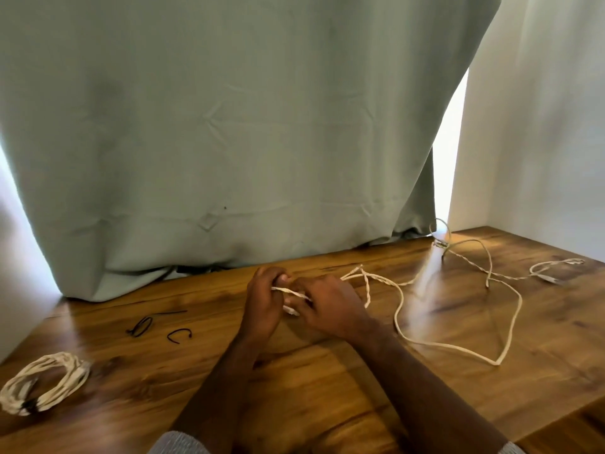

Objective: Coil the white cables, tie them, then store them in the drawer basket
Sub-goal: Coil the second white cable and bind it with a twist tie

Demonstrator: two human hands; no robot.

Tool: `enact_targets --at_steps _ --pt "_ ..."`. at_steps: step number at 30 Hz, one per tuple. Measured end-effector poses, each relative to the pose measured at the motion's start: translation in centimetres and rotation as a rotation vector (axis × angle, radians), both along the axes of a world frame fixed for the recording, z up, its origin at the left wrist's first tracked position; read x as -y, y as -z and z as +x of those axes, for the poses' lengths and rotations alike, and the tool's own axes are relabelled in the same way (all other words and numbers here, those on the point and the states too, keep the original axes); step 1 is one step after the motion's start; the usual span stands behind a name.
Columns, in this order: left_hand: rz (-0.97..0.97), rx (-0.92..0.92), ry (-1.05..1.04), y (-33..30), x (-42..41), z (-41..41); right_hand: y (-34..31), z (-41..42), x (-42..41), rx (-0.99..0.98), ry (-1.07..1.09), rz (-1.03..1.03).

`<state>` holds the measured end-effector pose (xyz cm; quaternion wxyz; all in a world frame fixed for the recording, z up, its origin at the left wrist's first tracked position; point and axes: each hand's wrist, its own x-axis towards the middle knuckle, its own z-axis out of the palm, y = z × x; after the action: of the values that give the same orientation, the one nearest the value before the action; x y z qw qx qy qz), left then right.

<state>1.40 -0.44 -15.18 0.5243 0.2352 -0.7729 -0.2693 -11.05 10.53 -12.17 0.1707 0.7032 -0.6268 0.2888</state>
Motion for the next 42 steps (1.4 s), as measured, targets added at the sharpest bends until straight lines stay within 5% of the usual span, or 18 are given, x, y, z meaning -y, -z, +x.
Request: enact_targets --at_steps 3,6,8,11,13,23,27,30,34,39,42 --pt "0.306 -0.123 0.014 0.4 1.5 1.6 -0.9 -1.0 1.7 0.239 -0.220 -0.119" --pt "0.560 -0.164 0.126 0.8 2.1 2.5 -1.9 -1.9 2.8 0.487 -0.189 -0.310" --pt "0.755 -0.229 0.307 0.6 1.6 2.1 -1.7 -2.3 3.5 0.411 0.010 -0.354" --pt "0.916 -0.356 0.476 -0.2 0.7 1.3 -0.9 -2.9 4.1 0.088 0.400 -0.089" --pt "0.967 -0.403 0.522 -0.5 0.4 0.7 -1.2 -2.7 4.3 0.027 0.459 0.041" --pt "0.862 -0.367 0.402 -1.4 -0.5 0.9 -0.7 0.6 5.1 -0.175 0.270 -0.199" --pt "1.116 -0.391 0.751 -1.9 -1.4 1.5 -0.6 0.1 5.0 -0.032 0.214 -0.225" --pt "1.127 -0.339 0.959 -2.6 -2.5 1.5 -0.7 -0.6 4.3 0.025 0.202 -0.247" --pt "1.062 -0.439 1.035 -4.2 -3.6 0.7 -0.5 -0.3 3.6 0.078 0.160 -0.099" --pt "0.953 -0.651 0.834 -5.0 -2.3 1.4 0.2 1.3 3.8 -0.156 0.175 0.257" --pt "0.893 -0.755 0.773 -5.6 -1.0 2.8 0.8 1.7 3.6 -0.100 0.074 0.349"
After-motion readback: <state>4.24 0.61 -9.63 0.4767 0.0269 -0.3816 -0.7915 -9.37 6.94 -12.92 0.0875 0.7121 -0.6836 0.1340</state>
